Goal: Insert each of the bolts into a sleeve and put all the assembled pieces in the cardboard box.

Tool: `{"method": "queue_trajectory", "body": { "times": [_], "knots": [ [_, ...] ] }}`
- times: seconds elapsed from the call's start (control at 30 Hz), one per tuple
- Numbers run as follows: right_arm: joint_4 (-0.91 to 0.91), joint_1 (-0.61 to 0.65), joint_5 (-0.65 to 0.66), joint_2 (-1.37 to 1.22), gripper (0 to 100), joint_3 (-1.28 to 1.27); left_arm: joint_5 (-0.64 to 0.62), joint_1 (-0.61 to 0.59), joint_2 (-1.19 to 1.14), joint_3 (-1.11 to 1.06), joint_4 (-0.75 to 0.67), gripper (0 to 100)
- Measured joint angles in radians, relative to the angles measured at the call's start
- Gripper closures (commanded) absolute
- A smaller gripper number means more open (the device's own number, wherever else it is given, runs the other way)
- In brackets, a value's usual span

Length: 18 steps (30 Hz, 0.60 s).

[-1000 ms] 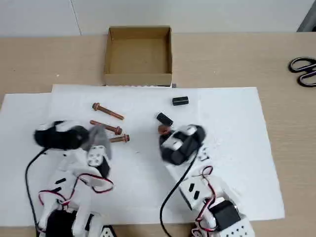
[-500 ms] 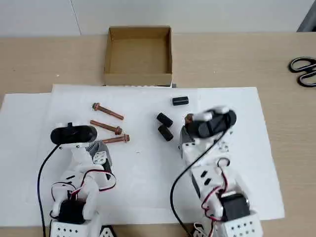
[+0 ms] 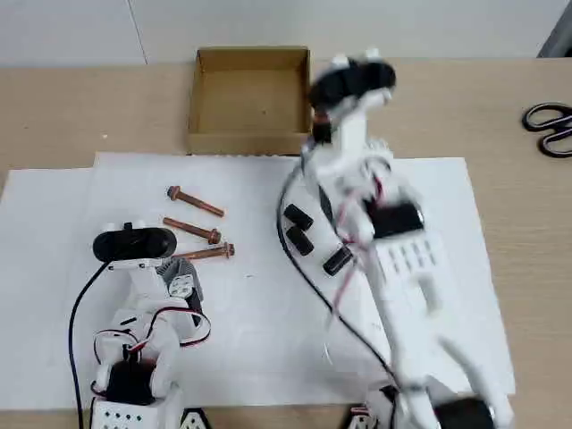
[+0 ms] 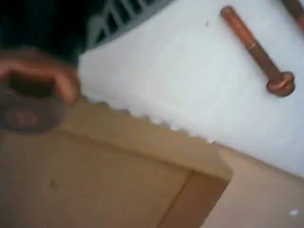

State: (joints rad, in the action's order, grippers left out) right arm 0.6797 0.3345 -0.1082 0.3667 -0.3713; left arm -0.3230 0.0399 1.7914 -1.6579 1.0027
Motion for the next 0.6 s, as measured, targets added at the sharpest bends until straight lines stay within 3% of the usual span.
{"method": "queue_trajectory", "body": {
  "times": [0.6],
  "knots": [
    [0.000, -0.003, 0.000, -1.010, 99.5, 1.010, 0.000, 0.000, 0.000, 0.000, 0.000, 99]
  ]
}}
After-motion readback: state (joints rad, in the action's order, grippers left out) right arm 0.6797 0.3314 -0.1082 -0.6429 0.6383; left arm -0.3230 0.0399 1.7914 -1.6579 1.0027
